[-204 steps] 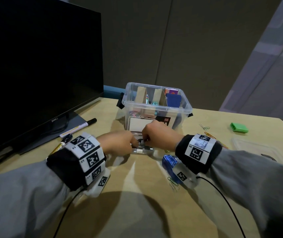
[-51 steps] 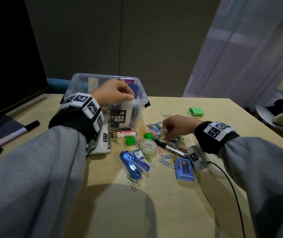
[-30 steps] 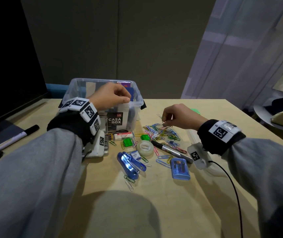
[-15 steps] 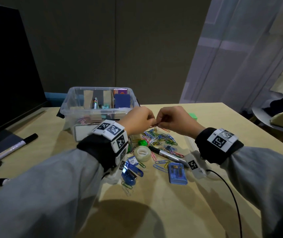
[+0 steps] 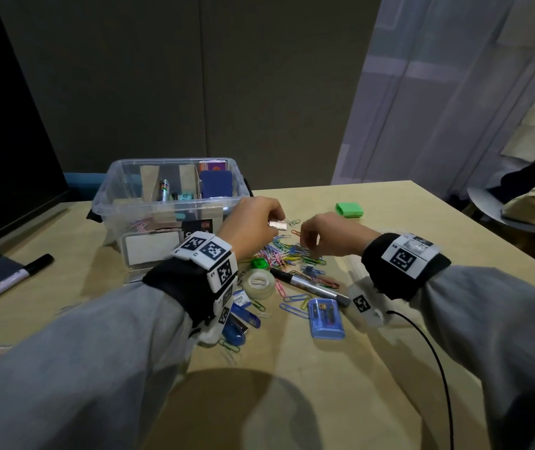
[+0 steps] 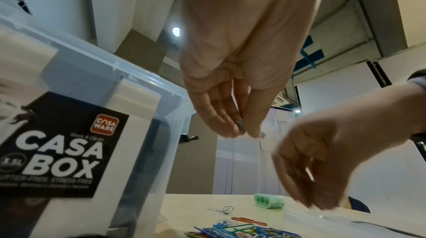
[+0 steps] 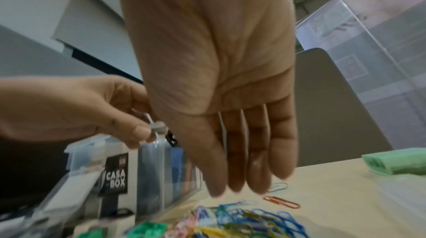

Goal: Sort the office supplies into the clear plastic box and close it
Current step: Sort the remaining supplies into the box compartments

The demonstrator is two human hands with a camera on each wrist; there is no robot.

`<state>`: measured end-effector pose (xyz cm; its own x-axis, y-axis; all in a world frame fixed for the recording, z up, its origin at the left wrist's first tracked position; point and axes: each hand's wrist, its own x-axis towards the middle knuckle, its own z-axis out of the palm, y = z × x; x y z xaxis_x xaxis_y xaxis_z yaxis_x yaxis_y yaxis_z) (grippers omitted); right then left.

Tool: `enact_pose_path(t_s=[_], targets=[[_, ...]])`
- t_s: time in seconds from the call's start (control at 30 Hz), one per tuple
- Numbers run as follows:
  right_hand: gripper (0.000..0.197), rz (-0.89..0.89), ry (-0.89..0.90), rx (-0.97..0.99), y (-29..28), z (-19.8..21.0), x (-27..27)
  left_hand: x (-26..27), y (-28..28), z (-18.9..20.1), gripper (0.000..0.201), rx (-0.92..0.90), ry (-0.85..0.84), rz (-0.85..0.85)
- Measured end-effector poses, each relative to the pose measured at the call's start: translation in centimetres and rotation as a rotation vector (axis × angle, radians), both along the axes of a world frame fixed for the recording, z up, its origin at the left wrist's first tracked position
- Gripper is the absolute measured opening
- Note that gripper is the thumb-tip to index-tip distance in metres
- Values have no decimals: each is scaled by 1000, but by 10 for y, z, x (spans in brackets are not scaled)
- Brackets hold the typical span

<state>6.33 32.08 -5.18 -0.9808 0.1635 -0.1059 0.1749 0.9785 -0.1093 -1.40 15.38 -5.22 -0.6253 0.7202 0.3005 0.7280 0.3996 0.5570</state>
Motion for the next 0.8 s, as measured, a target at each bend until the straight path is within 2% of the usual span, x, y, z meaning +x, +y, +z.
enact_pose_path(t_s=[0.13, 0.2, 0.37, 0.5, 0.67, 0.8], targets=[[5, -60, -277, 33, -5, -7, 3, -2, -4, -2, 20, 17, 28, -3], [15, -65, -360, 31, -8, -11, 3, -5, -6, -4, 18, 10, 43, -7], [45, -35, -366, 85, -19, -18, 1, -8, -12, -9, 16, 1, 50, -13], [55, -14, -333, 132, -26, -22, 0, -9, -16, -10, 16, 6, 46, -12], [48, -4, -271, 136, -28, -23, -4, -11, -20, -11, 18, -5, 35, -13], [32, 3, -293, 145, -32, -19, -7, -10, -23, -12, 19, -18, 27, -7]])
